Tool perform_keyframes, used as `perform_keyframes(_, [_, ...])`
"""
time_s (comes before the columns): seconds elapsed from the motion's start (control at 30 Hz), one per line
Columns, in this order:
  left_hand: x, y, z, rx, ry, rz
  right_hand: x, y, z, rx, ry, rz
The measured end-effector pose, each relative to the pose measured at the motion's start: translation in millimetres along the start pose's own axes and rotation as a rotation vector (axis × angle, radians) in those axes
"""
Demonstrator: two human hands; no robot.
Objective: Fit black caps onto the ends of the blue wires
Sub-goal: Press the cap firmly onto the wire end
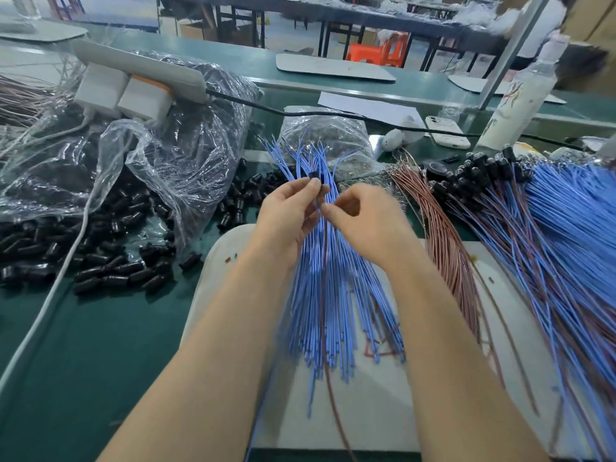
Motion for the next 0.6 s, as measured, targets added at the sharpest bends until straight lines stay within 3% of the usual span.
perform_keyframes(0.17, [-6, -2, 0, 0.016, -0.090, 0.104, -15, -21, 4, 0.089, -0.054, 0.179])
perform_keyframes(0.33, [-8, 2, 1, 0.001, -0.124, 0.146, -22, -36, -2, 0.286, -0.084, 0.163])
perform_keyframes(0.6, [-14, -4, -5, 0.019, -0.194, 0.220, -24, -15, 8, 0.001, -0.053, 0.363])
Point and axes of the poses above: each hand's wrist, its own z-axis towards the middle knuckle, its own y-axis out of the back of the hand, x = y × z, the point moved 9 cm from there along z, towards the middle knuckle, and after that the axes turned 1 degree about x, right-handed, at the moved point
